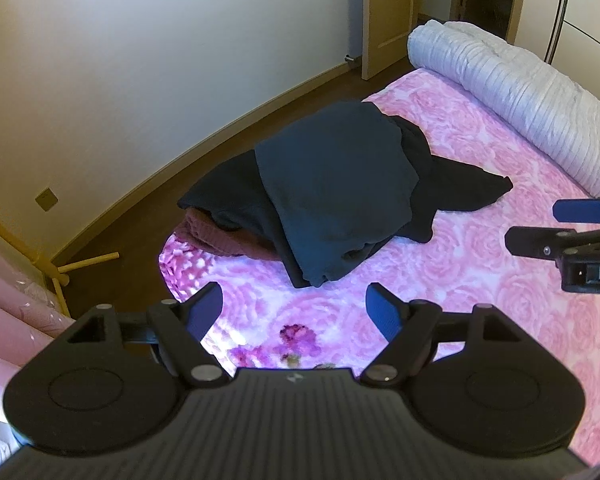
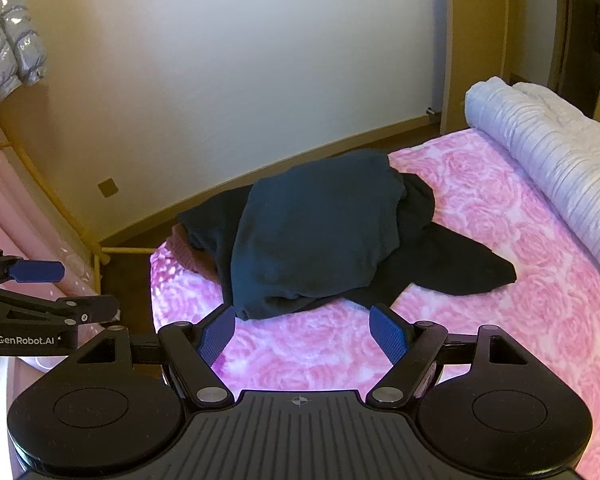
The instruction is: Fold clothes
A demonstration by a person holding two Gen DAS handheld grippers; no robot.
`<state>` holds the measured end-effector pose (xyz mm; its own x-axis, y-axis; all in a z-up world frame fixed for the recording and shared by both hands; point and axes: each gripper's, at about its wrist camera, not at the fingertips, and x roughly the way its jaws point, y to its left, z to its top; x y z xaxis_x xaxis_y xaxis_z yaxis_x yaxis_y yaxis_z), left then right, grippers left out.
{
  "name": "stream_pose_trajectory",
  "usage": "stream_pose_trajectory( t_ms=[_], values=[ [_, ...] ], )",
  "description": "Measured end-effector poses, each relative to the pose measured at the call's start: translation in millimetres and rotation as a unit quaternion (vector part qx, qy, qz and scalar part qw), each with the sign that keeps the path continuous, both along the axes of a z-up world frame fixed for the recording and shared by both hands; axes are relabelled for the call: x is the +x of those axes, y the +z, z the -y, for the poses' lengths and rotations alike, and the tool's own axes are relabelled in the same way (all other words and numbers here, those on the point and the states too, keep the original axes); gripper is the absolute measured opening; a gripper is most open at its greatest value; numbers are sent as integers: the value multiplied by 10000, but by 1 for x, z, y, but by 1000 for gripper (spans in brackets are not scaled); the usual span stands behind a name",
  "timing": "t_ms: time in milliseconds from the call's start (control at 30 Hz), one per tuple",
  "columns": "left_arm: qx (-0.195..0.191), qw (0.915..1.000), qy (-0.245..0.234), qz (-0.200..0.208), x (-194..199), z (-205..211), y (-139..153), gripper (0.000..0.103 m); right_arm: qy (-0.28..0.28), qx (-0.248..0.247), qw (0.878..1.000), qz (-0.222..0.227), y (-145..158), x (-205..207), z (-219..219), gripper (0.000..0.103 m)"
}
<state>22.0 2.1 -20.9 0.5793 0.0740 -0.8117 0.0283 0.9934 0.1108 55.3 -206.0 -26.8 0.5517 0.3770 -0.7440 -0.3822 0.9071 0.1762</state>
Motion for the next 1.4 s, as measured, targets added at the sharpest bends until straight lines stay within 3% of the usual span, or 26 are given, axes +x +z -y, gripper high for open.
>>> stream_pose_trajectory(
  t_ms=[1200, 1400],
  values=[
    [62, 10000, -51, -27, -17, 12, -1, 76, -73, 228, 9997, -99, -6, 0, 29, 77],
    [134, 9995, -272, -85, 4, -8, -14, 75, -318, 176, 9991, -227, -20, 8, 47, 77]
  ],
)
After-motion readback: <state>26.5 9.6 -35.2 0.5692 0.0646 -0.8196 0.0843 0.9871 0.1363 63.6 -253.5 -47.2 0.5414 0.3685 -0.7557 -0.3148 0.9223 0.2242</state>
